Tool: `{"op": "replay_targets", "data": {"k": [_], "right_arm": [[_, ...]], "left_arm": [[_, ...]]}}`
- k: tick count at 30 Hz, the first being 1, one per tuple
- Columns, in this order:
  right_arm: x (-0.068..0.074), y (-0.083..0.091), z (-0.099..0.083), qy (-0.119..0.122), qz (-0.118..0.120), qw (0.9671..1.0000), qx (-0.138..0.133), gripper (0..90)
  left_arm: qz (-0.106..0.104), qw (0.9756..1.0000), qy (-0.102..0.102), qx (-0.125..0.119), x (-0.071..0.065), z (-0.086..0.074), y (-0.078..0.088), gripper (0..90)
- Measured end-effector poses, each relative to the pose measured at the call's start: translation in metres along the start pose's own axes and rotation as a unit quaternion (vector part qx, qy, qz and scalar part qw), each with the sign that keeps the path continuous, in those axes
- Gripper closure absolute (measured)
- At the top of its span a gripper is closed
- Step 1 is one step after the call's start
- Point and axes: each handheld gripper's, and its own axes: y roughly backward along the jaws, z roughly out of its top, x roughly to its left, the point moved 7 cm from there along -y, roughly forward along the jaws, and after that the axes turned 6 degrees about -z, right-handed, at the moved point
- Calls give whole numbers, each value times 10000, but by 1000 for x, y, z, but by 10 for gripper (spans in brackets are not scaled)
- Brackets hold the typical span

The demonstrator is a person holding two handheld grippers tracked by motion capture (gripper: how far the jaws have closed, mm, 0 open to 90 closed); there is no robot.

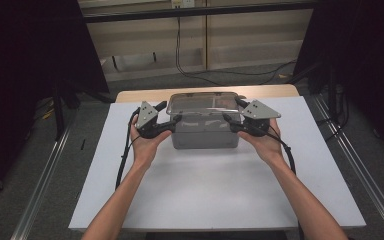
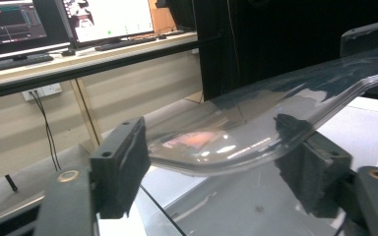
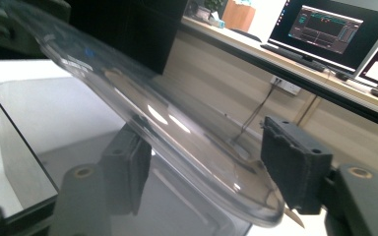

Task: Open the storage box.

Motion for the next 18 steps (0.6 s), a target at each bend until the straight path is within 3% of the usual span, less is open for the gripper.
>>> {"op": "replay_targets", "data": {"k": [10,18], "right_arm": [[-4,-5,1,-44,-53,9999,-97,429],[-15,-1,2,-232,-146,9995,-147,487]], "left_arm": [[-76,9999,70,-11,1,5,-7,295],[-29,9998,-187,31,8,14,-4,361]]}}
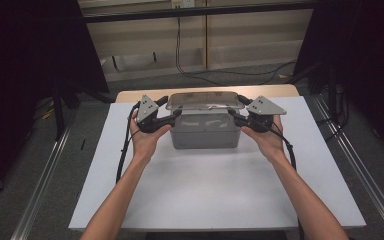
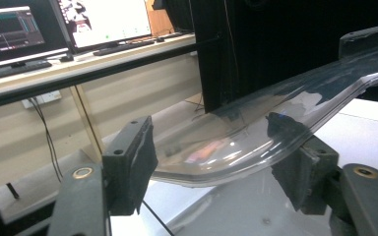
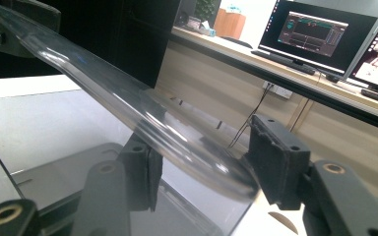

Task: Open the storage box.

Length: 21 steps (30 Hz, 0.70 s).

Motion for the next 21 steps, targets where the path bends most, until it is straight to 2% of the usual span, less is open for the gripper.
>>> {"op": "replay_targets", "data": {"k": [3,7,13,20,21], "right_arm": [[-4,1,2,-53,-22,10000,-43,495],[-7,0,8,-33,45,10000,-61,503],[-7,-5,9,-153,107,9998,-82,521],[-12,-10,14,-256,199,9994,-131,519],[-13,-11,15,-247,206,9994,-135,521]], "left_arm": [[3,10000,-89,-37,3,2,1,389],[-80,9999,36,-119,6,3,0,427],[-162,9998,-41,-51,7,7,-3,481],[-139,9997,175,-88,11,11,-5,502],[-163,9995,272,-64,12,11,-5,499]]}}
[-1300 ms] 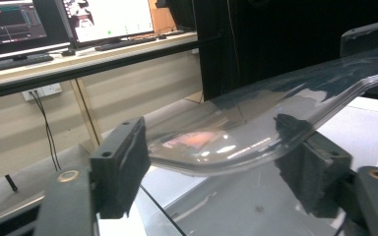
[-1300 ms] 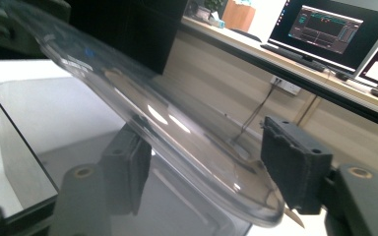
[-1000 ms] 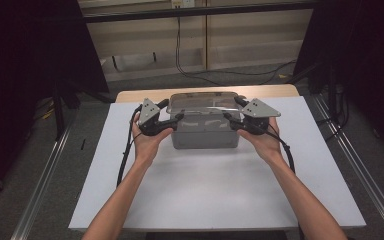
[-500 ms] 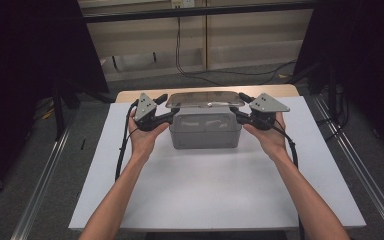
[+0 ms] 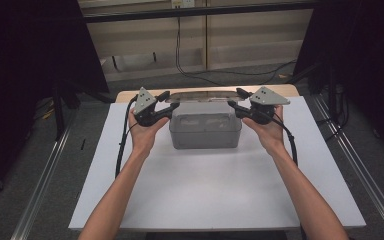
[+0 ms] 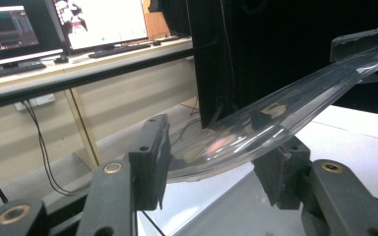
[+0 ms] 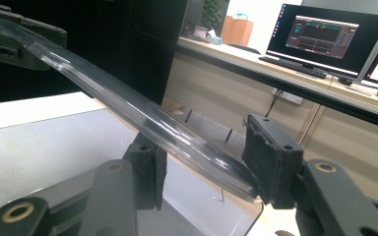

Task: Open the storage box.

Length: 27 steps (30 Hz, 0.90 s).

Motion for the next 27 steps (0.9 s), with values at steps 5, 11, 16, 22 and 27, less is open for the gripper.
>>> {"op": "replay_targets", "data": {"k": [5,11,16,22,27], "right_arm": [[-2,-2,2,24,41,10000,40,536],[-6,-6,5,-43,59,10000,-9,536],[-10,-9,8,-145,36,9998,-115,545],[-19,-12,3,-343,-50,9993,-164,581],[-22,-15,3,-361,-10,9992,-158,591]], "left_arm": [[0,9998,210,30,5,0,-2,498],[3,10000,95,-4,9,5,-5,525],[-41,10000,73,-54,14,11,-8,542],[-38,10000,1,-82,17,13,-12,555],[1,10000,9,-79,21,11,-16,560]]}}
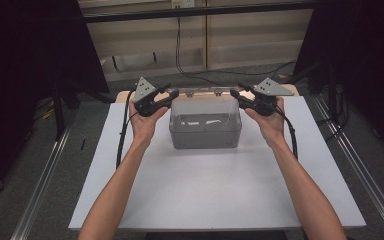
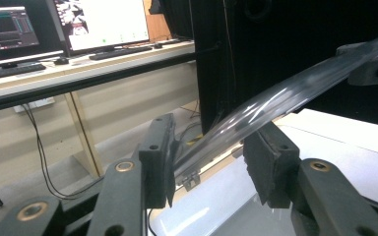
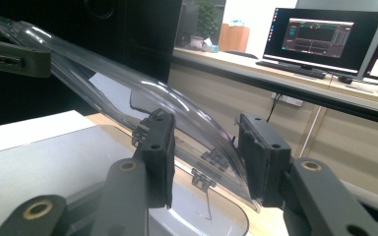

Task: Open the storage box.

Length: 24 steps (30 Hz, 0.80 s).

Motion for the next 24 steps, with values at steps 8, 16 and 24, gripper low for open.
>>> {"op": "replay_targets", "data": {"k": [8,16,24], "right_arm": [[-4,-6,5,-1,77,10000,4,590],[-9,-14,7,-80,164,9998,-30,588],[-13,-25,6,-69,167,9998,-31,589]], "left_arm": [[7,10000,13,-78,5,3,-4,567],[-11,10000,17,-85,12,2,-8,608],[1,10000,-5,-71,22,0,-14,645]]}}
